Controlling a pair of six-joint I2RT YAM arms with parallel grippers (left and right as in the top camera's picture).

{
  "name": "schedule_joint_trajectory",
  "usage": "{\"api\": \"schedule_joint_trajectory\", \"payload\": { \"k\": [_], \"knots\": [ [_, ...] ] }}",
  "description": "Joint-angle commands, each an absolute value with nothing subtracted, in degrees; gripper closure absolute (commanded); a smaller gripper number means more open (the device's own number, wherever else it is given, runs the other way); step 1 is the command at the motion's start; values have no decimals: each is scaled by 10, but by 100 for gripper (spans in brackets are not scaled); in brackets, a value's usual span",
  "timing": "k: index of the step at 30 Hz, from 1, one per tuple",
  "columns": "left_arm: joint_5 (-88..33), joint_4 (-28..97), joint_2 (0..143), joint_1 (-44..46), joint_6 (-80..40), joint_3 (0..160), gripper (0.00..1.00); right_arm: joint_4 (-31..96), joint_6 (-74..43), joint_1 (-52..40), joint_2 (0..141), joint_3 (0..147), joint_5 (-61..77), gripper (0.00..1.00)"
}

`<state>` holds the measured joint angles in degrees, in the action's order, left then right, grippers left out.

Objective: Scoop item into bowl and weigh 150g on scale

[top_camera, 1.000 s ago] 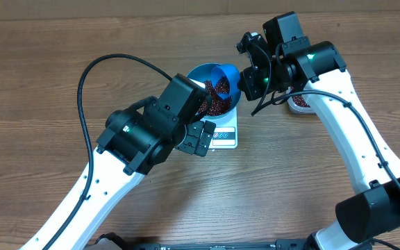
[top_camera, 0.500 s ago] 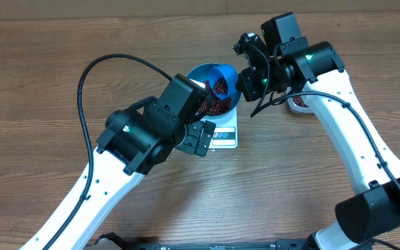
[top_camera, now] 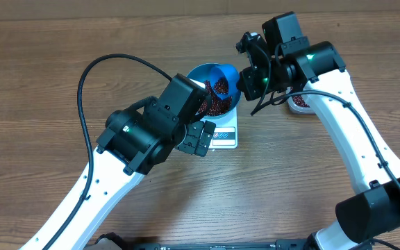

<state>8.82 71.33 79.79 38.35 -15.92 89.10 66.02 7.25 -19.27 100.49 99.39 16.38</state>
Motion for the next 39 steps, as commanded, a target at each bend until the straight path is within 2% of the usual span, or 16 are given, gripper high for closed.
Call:
{"api": "schedule_joint_trajectory", "payload": {
  "k": [1, 14, 18, 22, 25, 29, 33, 39],
  "knots": [
    [92, 713, 799, 383, -148, 903, 0, 656, 60, -178, 990, 1001, 187, 96],
    [92, 713, 799, 383, -148, 903, 0, 656, 55, -147, 990, 1001, 234, 96],
    [92, 714, 799, 383, -148, 903, 0, 655, 56, -120, 990, 1001, 308, 96],
    [92, 713, 799, 383, -148, 903, 0, 664, 58, -29, 990, 1001, 393, 96],
    [92, 713, 799, 383, -148, 903, 0, 696, 58, 59, 990, 1001, 400, 96],
    [92, 713, 799, 383, -148, 903, 0, 722, 58, 131, 989, 1001, 399, 96],
    [92, 713, 799, 383, -148, 903, 0, 743, 41, 182, 974, 1001, 334, 96],
    [92, 713, 799, 383, -148, 903, 0, 747, -22, 160, 933, 1001, 142, 96]
  ]
}}
